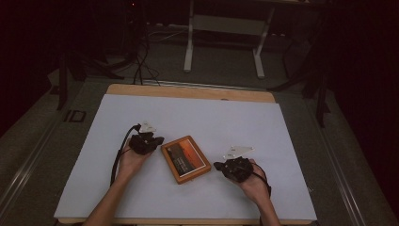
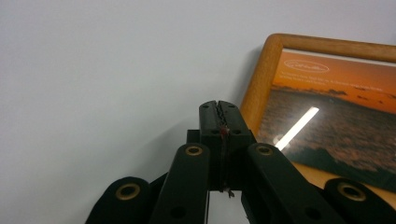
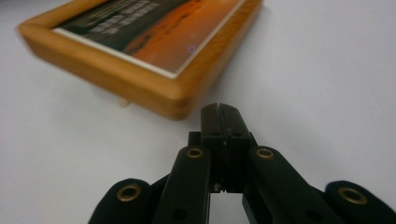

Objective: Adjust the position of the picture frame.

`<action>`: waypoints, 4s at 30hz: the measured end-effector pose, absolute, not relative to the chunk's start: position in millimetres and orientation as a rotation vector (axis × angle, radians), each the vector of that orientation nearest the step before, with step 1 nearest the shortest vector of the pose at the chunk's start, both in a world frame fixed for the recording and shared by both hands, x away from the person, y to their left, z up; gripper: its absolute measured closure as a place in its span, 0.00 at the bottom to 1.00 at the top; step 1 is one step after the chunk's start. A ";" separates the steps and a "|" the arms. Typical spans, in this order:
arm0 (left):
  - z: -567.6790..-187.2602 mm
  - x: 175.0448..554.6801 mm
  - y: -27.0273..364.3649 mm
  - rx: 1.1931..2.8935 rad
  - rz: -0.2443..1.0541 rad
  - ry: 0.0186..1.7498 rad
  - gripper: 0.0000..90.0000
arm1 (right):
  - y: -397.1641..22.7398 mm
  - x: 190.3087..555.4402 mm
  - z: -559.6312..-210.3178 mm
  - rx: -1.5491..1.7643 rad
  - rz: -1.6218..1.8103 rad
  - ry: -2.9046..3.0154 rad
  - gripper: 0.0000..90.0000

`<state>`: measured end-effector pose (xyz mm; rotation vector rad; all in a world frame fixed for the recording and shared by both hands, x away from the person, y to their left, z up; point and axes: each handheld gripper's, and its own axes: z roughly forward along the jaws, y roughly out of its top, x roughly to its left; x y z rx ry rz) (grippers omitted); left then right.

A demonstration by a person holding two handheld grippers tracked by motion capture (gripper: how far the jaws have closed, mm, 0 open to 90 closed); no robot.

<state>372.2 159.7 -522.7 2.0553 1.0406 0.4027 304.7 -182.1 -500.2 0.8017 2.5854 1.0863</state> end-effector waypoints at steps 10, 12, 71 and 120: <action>-538.0 387.5 158.8 2.100 0.309 1.034 1.00 | -173.2 291.9 -499.2 0.669 1.080 2.679 1.00; -538.0 387.8 159.3 2.102 0.306 1.031 1.00 | -172.0 291.4 -499.1 0.663 1.084 2.682 1.00; -512.9 382.0 118.9 2.152 0.279 0.844 1.00 | -199.7 290.4 -480.0 0.828 1.154 2.537 1.00; -519.4 349.9 90.6 2.118 -0.146 0.790 0.38 | -211.5 292.9 -506.7 1.293 1.109 2.521 0.22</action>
